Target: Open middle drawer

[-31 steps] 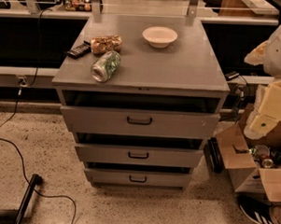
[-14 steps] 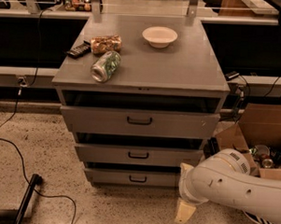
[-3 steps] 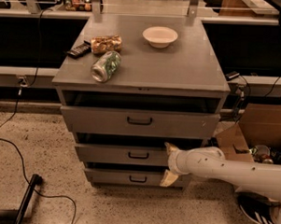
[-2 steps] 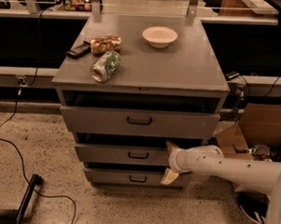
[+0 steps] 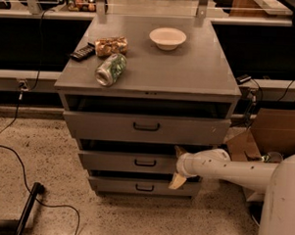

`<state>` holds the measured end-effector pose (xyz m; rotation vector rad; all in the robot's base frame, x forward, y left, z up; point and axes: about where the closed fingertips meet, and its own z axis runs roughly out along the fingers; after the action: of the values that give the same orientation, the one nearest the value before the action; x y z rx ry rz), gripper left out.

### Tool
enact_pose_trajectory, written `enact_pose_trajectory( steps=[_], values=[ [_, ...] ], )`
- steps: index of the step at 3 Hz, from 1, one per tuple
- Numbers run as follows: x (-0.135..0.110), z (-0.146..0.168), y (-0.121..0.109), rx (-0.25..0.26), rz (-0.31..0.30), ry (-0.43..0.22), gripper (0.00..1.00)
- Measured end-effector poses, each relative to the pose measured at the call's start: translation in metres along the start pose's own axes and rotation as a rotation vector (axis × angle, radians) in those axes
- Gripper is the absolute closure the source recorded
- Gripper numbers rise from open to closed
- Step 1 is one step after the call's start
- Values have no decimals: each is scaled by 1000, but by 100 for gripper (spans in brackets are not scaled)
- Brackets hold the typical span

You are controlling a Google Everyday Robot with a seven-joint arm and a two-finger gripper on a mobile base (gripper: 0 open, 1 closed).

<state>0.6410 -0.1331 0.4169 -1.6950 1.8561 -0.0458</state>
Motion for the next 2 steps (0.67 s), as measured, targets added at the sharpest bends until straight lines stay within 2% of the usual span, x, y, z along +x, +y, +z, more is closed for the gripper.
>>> enact_pose_trajectory(
  steps=[2],
  values=[
    [10,5,2,-19,18,22,40]
  ],
)
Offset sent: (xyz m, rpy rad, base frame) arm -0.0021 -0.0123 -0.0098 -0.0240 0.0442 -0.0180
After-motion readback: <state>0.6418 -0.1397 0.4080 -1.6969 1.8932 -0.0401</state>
